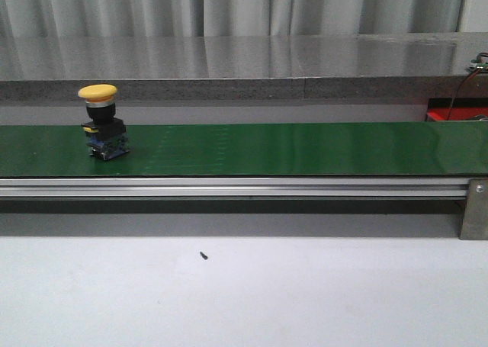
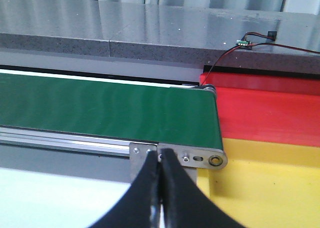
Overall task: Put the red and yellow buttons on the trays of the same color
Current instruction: 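Grasp the red button with the left gripper and set it on the belt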
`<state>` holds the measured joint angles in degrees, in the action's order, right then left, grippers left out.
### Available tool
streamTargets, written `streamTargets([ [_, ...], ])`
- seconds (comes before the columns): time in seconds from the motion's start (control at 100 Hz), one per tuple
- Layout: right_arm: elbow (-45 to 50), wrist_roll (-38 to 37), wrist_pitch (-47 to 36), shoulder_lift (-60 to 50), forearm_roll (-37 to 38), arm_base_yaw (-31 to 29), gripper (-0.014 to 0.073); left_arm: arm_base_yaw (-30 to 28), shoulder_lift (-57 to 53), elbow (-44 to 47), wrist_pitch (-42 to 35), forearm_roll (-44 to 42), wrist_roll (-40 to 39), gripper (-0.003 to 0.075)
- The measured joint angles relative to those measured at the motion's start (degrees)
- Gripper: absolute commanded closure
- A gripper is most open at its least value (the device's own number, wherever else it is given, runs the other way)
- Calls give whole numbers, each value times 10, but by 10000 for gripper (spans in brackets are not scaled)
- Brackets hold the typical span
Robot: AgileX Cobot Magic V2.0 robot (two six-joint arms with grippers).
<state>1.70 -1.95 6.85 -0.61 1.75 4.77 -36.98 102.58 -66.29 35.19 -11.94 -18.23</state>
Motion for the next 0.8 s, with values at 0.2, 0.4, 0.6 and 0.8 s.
streamTargets([
  [0.2,0,0,0,0,0,0,660,9,-100,0,23,12,10,521],
  [0.4,0,0,0,0,0,0,660,74,-178,-3,37,70,84,521],
  [0.6,0,0,0,0,0,0,660,167,-181,-29,64,98,133,521],
  [0.8,0,0,0,0,0,0,660,245,-157,-53,69,102,146,521],
])
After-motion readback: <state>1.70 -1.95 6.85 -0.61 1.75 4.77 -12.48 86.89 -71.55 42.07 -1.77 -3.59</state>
